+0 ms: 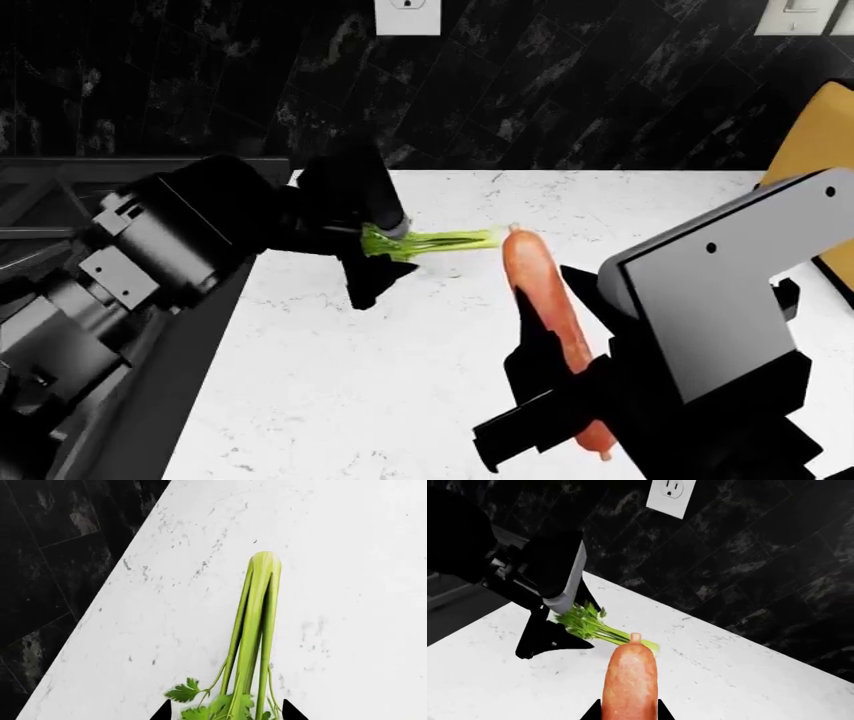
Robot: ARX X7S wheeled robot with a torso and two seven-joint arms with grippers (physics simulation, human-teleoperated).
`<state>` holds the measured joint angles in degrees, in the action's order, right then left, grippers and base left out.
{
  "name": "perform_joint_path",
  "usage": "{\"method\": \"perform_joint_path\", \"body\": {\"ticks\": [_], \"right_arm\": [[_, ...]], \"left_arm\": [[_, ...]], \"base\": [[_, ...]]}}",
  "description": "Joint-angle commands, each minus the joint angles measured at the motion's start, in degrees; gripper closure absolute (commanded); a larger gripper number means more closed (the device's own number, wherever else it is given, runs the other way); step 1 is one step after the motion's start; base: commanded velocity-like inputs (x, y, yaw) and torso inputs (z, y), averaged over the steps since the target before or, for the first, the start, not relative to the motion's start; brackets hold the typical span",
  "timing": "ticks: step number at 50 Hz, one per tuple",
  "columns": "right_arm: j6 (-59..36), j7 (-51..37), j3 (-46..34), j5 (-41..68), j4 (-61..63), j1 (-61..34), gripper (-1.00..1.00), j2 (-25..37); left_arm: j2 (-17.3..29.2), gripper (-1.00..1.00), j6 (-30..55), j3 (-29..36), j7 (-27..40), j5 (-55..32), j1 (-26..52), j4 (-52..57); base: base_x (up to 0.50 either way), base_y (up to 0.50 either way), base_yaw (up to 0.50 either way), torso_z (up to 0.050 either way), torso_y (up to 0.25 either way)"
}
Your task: Place both pans onto different burners. Then place the celery and the sausage on different pans.
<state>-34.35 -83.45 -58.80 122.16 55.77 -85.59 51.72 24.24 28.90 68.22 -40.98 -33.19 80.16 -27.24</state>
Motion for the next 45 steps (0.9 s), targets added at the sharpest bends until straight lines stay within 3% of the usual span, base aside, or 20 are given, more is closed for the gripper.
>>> {"method": "perform_joint_path", "body": {"ticks": [1, 7, 14, 22, 33, 45], "right_arm": [[-1.04, 1.58, 0.56, -1.28, -0.60, -0.51, 1.00, 1.37], [-2.45, 3.59, 1.44, -2.86, -1.50, -1.43, 1.00, 2.39], [-1.21, 7.08, 4.15, -6.59, -3.72, -0.88, 1.00, 4.97], [-3.42, 10.00, 5.58, -7.50, -6.07, -3.39, 1.00, 6.72], [-2.68, 13.50, 7.77, -8.94, -6.92, -3.87, 1.00, 8.09], [-4.82, 11.28, 6.82, -6.80, -5.67, -5.99, 1.00, 6.95]], "left_arm": [[5.33, 1.00, 3.36, -8.47, 5.79, -9.43, -0.96, 10.78], [9.25, 1.00, 5.63, -14.32, 16.11, -15.23, -3.97, 21.36], [13.09, 1.00, 16.86, -18.84, 37.01, -21.05, -3.63, 38.98], [15.63, 1.00, 21.66, -24.59, 50.89, -30.46, -5.72, 50.72], [17.82, 1.00, 22.18, -30.71, 60.22, -41.95, -7.36, 57.12], [18.86, 1.00, 21.27, -31.59, 60.82, -43.03, -8.51, 58.02]], "base": [[0.00, 0.00, 0.00, 0.000, 0.000], [0.00, 0.00, 0.00, 0.000, 0.000], [0.00, 0.00, 0.00, 0.000, 0.000], [0.00, 0.00, 0.00, 0.000, 0.000], [0.00, 0.00, 0.00, 0.000, 0.000], [-0.26, -0.01, 0.00, 0.000, 0.001]]}}
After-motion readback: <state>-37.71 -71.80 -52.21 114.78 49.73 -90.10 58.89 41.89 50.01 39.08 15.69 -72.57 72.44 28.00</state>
